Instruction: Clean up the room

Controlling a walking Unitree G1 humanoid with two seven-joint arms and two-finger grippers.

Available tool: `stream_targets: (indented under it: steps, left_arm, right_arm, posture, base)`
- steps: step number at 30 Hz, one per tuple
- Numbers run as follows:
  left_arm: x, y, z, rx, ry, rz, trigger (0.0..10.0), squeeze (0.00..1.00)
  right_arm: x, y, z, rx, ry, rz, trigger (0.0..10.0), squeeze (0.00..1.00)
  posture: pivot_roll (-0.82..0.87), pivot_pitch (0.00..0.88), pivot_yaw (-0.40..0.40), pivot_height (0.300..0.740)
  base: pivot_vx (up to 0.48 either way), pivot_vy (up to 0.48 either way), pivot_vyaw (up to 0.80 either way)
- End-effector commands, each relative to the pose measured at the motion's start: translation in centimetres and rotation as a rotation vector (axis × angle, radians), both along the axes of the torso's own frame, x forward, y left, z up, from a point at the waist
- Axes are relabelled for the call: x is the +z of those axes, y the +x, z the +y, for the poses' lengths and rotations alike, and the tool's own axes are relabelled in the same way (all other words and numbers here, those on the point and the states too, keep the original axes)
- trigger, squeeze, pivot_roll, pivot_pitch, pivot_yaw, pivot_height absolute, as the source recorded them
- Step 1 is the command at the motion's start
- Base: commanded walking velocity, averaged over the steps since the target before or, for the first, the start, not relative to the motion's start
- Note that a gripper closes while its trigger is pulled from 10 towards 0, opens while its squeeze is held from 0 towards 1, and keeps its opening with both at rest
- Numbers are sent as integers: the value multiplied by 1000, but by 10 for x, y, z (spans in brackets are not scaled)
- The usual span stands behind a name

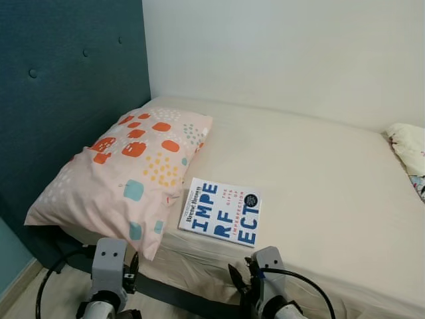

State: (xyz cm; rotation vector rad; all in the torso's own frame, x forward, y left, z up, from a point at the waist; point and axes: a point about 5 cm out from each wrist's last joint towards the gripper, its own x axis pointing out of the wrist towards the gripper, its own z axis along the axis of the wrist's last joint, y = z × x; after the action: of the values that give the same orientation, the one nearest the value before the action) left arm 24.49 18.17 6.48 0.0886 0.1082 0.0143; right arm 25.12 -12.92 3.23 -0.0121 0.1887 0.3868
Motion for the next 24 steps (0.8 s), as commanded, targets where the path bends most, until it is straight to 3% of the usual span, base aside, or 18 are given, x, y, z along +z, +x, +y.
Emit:
stream_targets:
  steps: [1, 17, 24]
  left_arm:
    - [-5, -1, -5, -16, -1, 9, 10000, 0]
    - [-4, 0, -8, -23, -3, -30, 10000, 0]
    - [-3, 2, -8, -32, 1, -38, 10000, 0]
  right_arm:
    - [-4, -5, -4, -22, 21, 9, 10000, 0]
    - [-6, -6, -2, -8, 9, 12, 10000, 0]
    - [-6, -6, -2, -9, 11, 13, 10000, 0]
  posture:
    - [25, 111, -87, 544]
    - [29, 115, -92, 601]
    - [26, 117, -91, 601]
  base:
    - [0, 0, 0]
    - [0, 0, 0]
    - [0, 0, 0]
